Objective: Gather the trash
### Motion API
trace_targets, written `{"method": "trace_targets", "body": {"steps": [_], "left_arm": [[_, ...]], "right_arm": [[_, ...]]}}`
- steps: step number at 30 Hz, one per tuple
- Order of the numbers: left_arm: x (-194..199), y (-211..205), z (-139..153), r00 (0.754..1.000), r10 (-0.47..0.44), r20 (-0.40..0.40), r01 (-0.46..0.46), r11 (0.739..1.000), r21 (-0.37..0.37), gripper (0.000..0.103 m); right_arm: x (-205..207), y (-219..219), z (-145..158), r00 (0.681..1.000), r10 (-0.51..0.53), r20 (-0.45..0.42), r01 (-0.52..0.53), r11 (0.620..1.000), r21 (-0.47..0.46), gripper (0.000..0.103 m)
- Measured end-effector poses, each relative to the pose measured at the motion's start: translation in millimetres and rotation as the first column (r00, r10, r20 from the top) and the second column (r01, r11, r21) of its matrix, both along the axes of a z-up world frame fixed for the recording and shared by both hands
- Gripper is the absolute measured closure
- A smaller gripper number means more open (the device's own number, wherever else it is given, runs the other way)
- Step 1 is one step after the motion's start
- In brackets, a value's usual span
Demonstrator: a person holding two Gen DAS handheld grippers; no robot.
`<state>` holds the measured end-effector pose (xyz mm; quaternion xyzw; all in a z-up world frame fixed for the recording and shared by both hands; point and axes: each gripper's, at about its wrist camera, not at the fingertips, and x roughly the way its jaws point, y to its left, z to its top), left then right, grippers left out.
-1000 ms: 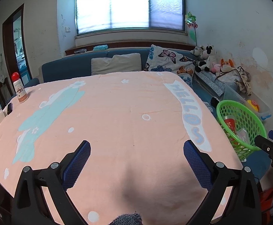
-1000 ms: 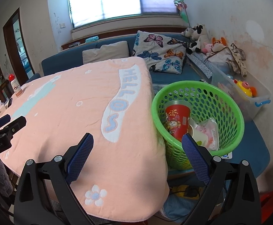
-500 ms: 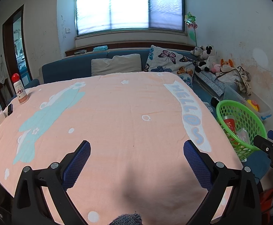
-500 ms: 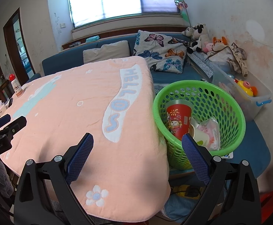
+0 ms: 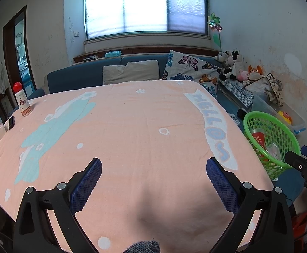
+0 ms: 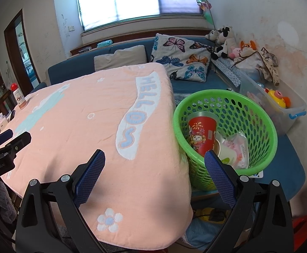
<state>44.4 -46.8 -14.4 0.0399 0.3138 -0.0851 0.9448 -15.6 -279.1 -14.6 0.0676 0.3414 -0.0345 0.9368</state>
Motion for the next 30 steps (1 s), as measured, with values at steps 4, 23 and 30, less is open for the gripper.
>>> {"method": "trace_targets", "body": {"steps": [4,23,30], "left_arm": [[-0.5,-0.4,0.0,1.0,-0.001,-0.002,0.001,1.0,-0.001,0.007],[-2.2,-0.8,-2.0,1.0,-0.003,0.0,0.003,1.0,-0.001,0.007],[-2.9,-0.6,-1.6,1.0,0.001,0.005,-0.001,1.0,0.0,0.007]], "right_arm": [[-0.1,-1.4,-0.4,1.0,0.0,0.0,0.0,1.0,0.003,0.009],[0.0,4.0,-4.5,1.0,0.011,-0.003,-0.011,1.0,0.011,0.009],[0.4,5.0,-3.6,1.0,0.015,0.0,-0.015,1.0,0.013,0.009]]}}
